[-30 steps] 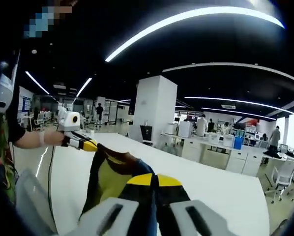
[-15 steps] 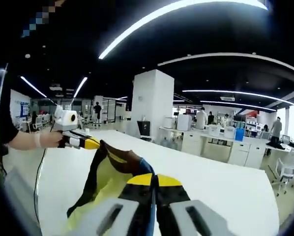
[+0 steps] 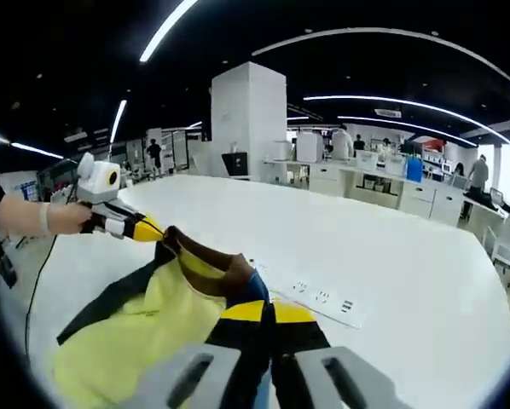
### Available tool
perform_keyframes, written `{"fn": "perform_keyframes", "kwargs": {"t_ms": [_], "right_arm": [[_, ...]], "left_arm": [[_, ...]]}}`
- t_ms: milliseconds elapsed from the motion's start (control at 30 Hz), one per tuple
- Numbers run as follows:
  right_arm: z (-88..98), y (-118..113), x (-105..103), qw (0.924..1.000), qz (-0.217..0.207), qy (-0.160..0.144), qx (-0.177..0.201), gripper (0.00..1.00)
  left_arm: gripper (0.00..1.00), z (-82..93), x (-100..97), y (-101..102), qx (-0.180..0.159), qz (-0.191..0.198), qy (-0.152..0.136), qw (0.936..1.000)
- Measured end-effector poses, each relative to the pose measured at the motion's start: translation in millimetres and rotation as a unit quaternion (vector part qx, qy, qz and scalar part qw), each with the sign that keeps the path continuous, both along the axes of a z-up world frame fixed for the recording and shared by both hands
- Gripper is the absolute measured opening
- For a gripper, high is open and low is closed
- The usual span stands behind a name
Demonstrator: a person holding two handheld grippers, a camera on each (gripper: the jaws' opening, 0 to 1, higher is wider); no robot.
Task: Fold the garment on the visible template until the final outline fits inside the template.
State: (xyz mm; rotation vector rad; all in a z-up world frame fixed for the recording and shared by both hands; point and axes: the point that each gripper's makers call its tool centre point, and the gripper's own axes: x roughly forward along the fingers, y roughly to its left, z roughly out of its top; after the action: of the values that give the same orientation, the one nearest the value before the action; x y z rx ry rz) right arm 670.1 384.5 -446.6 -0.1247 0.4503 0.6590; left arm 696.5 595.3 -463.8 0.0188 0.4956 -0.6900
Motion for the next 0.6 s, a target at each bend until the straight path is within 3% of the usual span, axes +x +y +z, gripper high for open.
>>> {"fn": "perform_keyframes", "kwargs": {"t_ms": [233,333,600], "right_arm": [[-46.5,5.9,5.2,0.9991,0.002,0.036,-0.023,0.0],[-60.1,7.3,9.8,0.9987,0.003,0.042,-0.029,0.0],[-71.6,2.8,20.0,0.998,-0.002,0.056,-0.031,0.0]], "left_arm": [[0.0,-36.0,12.4,-5.9,0.014,-0.001,0.029,0.9995],[0.0,-43.9,9.9,-4.2,0.014,0.005,0.036,0.9992],[0.0,-54.5,12.4,-4.7,0.018,0.0,0.043,0.9989]]}}
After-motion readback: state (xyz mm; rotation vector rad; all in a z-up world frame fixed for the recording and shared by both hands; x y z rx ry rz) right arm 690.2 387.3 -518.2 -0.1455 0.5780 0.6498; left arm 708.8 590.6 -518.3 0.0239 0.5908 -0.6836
